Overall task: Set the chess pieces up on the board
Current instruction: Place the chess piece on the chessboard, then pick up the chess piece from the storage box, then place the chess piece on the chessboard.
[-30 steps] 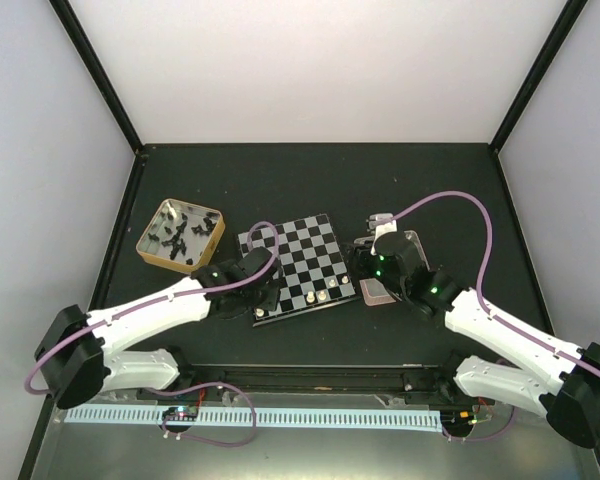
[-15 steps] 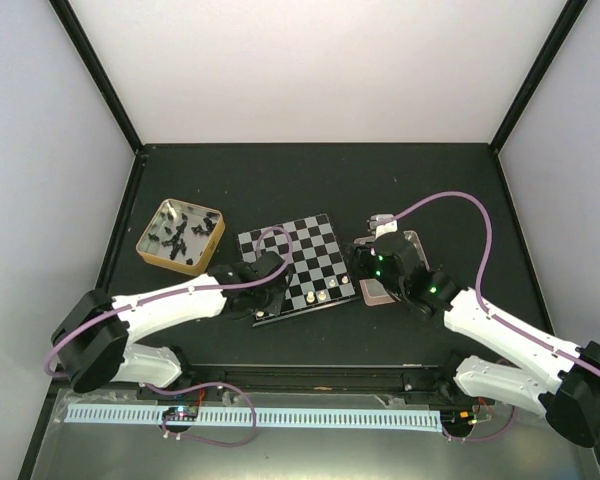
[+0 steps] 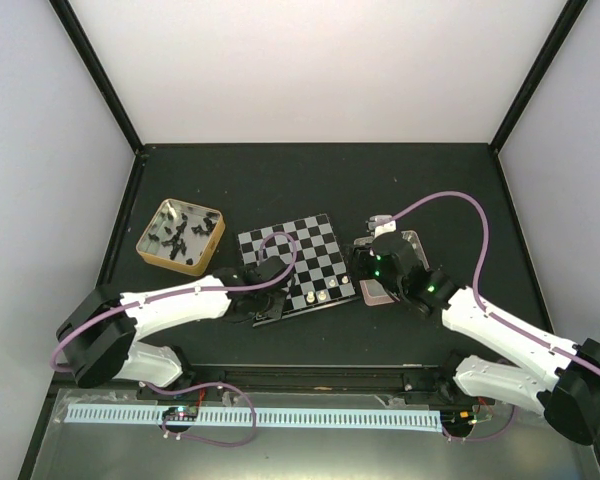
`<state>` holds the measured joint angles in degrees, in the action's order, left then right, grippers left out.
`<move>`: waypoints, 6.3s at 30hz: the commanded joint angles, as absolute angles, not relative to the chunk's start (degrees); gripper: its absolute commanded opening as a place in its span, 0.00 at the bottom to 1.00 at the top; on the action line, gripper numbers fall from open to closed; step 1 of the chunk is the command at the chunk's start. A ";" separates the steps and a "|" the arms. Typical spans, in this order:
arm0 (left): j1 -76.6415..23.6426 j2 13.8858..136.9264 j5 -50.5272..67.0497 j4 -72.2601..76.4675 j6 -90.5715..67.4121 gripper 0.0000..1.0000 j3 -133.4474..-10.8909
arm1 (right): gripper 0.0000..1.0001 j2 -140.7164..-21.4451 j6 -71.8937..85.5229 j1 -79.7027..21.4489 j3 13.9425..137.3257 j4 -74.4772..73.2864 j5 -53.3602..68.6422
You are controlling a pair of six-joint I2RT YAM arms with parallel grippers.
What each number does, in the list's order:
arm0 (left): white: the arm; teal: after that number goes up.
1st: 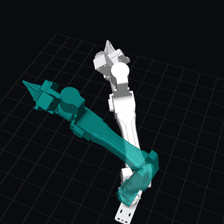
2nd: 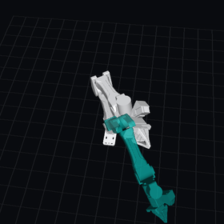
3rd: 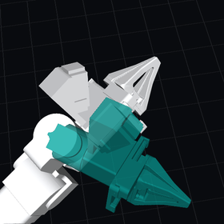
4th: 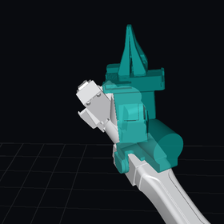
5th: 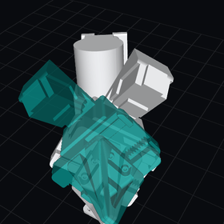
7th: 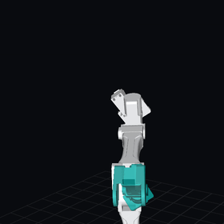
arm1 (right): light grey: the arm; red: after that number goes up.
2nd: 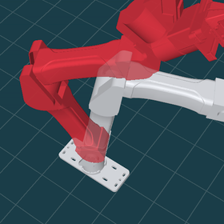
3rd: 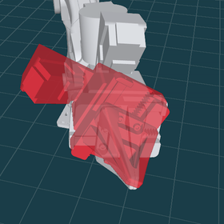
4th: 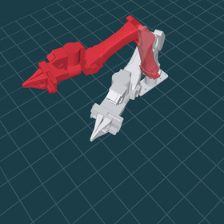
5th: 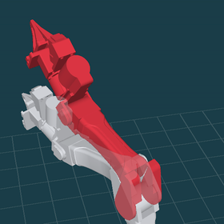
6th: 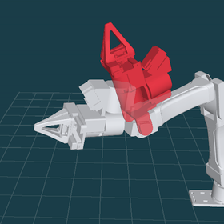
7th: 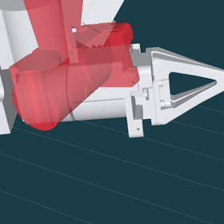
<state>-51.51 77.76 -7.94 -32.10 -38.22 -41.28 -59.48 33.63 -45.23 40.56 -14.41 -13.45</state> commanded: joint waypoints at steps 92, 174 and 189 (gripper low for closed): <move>-47.55 42.79 -4.74 -21.65 -35.29 0.76 -43.27 | 0.08 -64.01 22.18 -30.69 37.17 6.43 28.32; -36.46 71.05 1.72 -27.15 -29.52 0.03 -36.48 | 0.62 -59.84 29.69 -46.87 36.74 -3.13 -10.81; -36.45 75.67 2.01 -29.64 -28.23 0.14 -38.03 | 0.61 -60.77 29.11 -46.83 38.18 -4.40 -11.42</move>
